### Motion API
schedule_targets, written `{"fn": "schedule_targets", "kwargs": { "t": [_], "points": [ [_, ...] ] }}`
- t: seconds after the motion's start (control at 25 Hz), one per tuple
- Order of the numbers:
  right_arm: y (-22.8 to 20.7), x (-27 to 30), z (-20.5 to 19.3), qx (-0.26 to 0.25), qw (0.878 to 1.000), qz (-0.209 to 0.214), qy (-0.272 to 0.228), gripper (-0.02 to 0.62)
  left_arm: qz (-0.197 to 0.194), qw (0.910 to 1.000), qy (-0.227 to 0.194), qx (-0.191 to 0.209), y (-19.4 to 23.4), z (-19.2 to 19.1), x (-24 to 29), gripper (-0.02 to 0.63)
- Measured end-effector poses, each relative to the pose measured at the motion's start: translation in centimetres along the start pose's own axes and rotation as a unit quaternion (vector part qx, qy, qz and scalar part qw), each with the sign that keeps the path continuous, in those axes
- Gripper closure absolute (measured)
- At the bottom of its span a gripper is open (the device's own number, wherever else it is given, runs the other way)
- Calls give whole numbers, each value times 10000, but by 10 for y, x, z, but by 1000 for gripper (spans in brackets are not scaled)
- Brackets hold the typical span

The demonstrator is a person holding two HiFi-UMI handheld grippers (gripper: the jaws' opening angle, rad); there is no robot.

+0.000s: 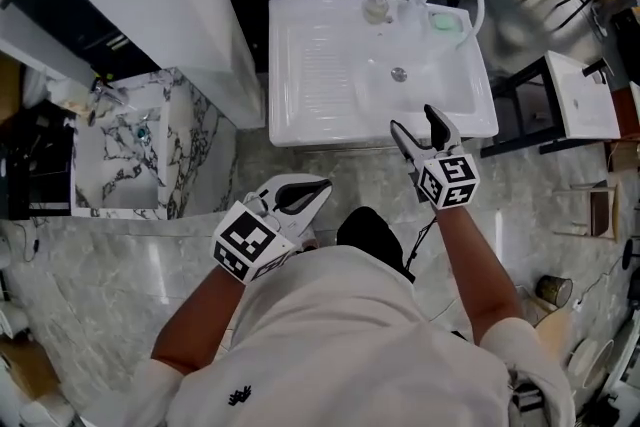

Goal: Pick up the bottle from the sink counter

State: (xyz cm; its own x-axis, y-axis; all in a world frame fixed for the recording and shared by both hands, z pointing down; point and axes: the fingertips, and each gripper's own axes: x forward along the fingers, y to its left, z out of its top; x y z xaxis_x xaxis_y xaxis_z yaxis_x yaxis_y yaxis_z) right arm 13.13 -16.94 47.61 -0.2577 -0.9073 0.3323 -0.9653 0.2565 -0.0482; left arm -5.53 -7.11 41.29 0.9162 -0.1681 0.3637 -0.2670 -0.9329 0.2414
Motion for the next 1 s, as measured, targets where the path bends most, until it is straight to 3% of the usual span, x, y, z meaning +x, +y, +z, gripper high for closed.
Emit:
{"fn": "schedule_targets", "kwargs": {
  "t": [0.24, 0.56, 1.0],
  "points": [
    [-38, 73, 5, 39, 10000, -45, 70, 236, 160, 9997, 5, -159, 43, 11, 13, 600],
    [-109, 182, 5, -150, 9990, 157, 389, 238, 828, 9961, -31, -309, 106, 56, 49, 600],
    [-178, 304, -24, 138, 9971, 265, 694, 229, 1501, 9860, 172, -710, 162, 82, 103, 600]
  ]
}}
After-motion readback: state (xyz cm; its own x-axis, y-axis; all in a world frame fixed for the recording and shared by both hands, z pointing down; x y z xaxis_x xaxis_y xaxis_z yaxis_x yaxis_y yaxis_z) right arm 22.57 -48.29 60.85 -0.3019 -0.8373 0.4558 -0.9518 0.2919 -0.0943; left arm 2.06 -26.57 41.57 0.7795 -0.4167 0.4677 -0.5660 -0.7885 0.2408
